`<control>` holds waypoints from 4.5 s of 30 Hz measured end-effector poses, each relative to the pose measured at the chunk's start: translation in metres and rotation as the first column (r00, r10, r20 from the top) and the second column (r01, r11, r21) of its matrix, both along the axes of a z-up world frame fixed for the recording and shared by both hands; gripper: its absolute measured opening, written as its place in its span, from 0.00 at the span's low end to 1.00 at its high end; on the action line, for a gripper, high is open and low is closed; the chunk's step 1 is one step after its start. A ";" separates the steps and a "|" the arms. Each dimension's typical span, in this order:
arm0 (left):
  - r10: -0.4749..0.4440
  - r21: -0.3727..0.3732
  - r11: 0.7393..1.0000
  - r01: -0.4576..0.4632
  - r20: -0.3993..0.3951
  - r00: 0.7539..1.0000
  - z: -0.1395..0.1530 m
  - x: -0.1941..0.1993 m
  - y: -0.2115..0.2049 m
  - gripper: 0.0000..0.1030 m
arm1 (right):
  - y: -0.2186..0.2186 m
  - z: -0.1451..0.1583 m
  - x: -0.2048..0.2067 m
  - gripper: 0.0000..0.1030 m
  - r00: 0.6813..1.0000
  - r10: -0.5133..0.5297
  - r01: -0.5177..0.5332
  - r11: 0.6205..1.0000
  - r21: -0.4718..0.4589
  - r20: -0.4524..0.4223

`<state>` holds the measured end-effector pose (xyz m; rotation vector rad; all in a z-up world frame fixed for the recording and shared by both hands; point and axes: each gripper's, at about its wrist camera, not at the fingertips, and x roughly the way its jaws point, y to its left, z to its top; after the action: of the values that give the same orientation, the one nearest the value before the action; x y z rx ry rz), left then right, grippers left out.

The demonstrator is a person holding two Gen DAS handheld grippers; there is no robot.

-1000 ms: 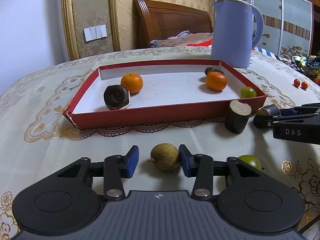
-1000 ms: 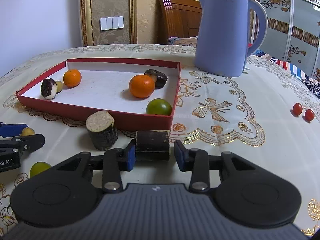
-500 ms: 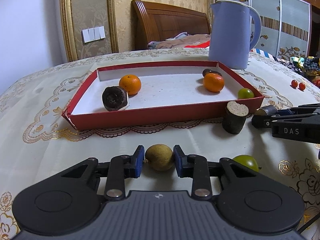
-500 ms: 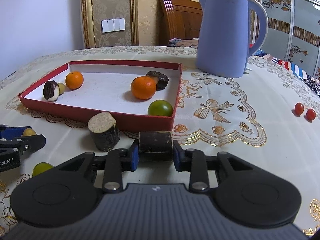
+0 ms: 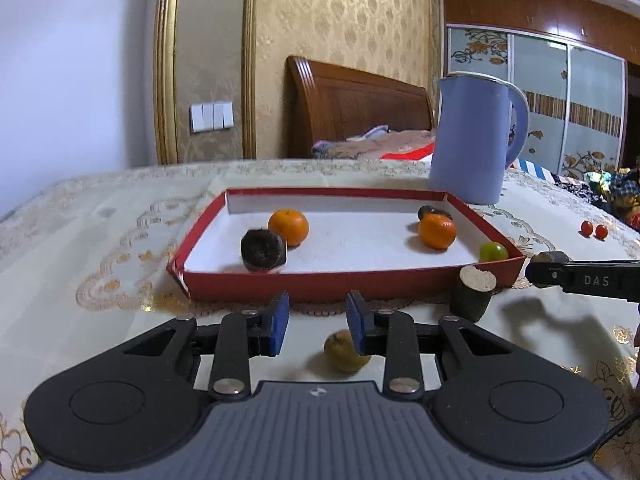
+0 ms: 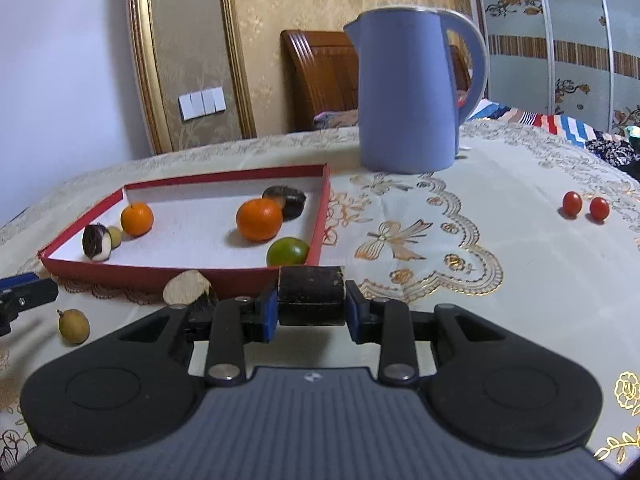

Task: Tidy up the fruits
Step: 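Lift the brown fruit with the left tool while the right tool lifts the dark slice, then carry the brown fruit in the left tool over the tray while the right tool carries the slice, then open the left tool to drop the brown fruit while the right tool drops the slice, then withdraw both tools from the tray toward the remaining items on the cloth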

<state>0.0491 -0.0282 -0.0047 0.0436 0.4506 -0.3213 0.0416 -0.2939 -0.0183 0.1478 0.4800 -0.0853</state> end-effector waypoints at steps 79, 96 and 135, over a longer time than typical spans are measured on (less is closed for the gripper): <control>0.158 0.150 0.980 -0.134 -0.163 0.974 -0.007 0.144 -0.049 0.27 | 0.055 0.003 0.147 0.31 0.981 0.063 -0.095 0.981 -0.170 -0.186; 0.179 0.104 0.981 -0.166 -0.128 0.975 -0.007 0.139 -0.032 0.28 | 0.036 0.013 0.112 0.93 0.994 0.073 -0.075 0.997 -0.023 -0.080; -0.242 0.041 0.967 0.250 -0.143 0.960 -0.012 -0.009 -0.060 0.67 | -0.045 -0.006 -0.015 1.00 0.979 -0.181 0.156 0.962 0.223 0.098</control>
<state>0.0401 -0.0880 -0.0167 0.1364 0.5927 -0.5585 0.0267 -0.3388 -0.0245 0.4035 0.3572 -0.1913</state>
